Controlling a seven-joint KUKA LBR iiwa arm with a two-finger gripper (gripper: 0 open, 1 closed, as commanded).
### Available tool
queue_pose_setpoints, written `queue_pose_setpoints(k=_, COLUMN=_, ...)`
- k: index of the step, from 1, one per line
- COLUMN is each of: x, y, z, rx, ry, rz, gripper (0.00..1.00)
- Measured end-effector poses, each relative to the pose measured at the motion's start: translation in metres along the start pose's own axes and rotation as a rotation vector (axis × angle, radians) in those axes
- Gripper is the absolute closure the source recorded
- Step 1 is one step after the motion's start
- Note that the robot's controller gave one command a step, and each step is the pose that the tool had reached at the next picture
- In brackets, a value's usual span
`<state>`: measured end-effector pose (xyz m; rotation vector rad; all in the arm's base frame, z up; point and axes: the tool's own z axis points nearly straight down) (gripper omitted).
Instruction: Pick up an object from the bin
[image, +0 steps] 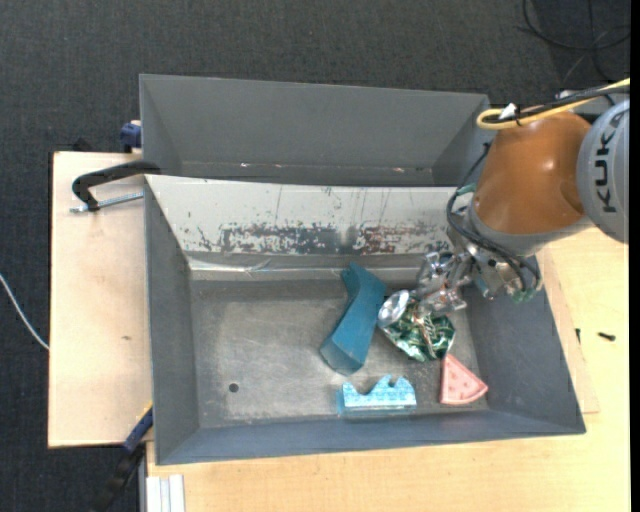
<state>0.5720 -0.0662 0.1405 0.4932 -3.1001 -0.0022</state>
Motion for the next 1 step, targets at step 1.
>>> queue_pose_setpoints(k=1, x=-0.0144, y=0.0043, z=-0.0634, rx=0.002, ry=-0.006, rz=-0.031, gripper=1.00)
